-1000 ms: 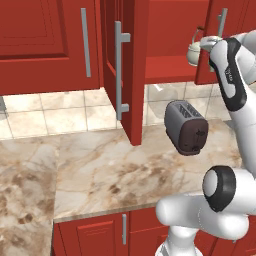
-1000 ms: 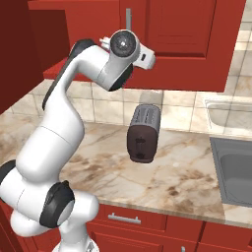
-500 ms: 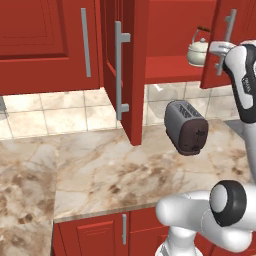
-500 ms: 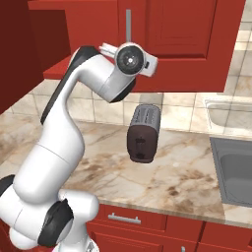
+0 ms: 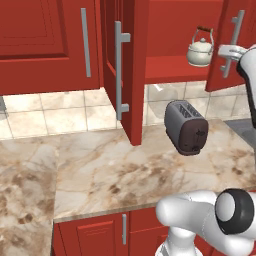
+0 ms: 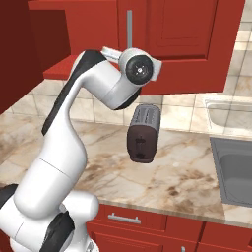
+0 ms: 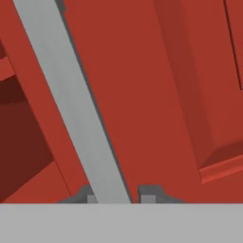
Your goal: Open the cabinet, pick the kettle from the cabinet, and place it in the sink.
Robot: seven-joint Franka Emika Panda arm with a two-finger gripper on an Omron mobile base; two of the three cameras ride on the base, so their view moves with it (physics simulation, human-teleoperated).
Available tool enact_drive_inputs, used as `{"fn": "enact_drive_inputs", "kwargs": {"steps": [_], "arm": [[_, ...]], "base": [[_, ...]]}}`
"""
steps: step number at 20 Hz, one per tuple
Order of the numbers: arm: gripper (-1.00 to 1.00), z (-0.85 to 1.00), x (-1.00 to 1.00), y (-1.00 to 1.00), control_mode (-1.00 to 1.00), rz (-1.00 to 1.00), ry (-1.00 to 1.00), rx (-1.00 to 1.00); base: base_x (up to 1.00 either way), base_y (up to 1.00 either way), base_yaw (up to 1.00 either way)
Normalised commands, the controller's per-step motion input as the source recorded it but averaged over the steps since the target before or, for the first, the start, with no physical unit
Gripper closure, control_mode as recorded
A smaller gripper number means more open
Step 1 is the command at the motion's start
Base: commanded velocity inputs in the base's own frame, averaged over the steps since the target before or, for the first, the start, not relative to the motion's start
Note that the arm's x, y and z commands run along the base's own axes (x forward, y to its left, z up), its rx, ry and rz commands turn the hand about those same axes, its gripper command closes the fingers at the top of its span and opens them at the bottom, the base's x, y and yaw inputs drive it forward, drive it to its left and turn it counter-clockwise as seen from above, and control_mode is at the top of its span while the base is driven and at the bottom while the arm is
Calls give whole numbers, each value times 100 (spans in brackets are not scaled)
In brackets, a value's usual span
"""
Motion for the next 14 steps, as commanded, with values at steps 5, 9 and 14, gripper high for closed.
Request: {"fn": "enact_drive_inputs", "kwargs": {"steps": [5,9,14], "arm": [[100,23,-47,-39,-100,6,-1,0],[100,21,-48,-44,-100,4,-1,0],[100,19,-42,-43,-100,2,0,0]], "base": [[0,0,0],[0,0,0],[0,0,0]]}}
